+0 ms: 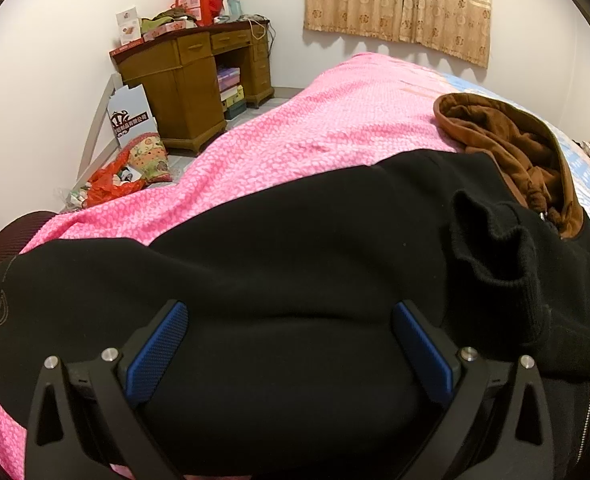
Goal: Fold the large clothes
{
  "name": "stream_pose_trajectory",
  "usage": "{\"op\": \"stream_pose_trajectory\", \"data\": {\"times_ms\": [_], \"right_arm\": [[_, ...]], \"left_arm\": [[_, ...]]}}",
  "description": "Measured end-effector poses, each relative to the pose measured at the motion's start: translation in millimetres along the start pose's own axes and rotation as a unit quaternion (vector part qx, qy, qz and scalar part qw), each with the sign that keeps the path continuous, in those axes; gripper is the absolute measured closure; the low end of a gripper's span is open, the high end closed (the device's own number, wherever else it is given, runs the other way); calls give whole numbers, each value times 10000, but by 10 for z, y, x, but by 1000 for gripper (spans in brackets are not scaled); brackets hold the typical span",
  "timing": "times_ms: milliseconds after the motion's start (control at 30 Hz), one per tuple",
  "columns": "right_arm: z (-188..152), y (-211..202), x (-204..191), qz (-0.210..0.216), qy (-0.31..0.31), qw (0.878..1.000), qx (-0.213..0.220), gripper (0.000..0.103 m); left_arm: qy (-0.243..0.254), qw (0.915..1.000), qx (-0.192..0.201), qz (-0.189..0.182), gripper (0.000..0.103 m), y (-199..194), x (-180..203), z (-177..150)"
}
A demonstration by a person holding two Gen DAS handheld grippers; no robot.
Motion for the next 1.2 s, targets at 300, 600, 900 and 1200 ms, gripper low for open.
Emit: {"op": "stream_pose_trajectory", "data": {"times_ms": [300,600,900,1200], "right_arm": [[-217,186,984,-1144,210,9911,-644,25],[-269,123,1253,-1543,-166,9843,-842,80],[-462,-11,2262,-1618,1230,9749,-914,99],[60,-100,1371,-316,816,9959,-239,98]], "left_arm": [[-1,10000,32,24,0,-5,4,-21],[-19,10000,50,-6,0,-15,1,-26],[-17,10000,70,-35,0,-21,16,-32],[137,9922,639,-1065,0,-344,86,49]]}}
Point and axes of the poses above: each gripper's, at about its wrist camera, not at the fingertips, and y roughly the way its jaws point, x to its right, z to its top, the point moved 3 cm from there along y, roughly the way its jaws point, and after that the axes turned 1 degree about -x, right-handed, at the moved point
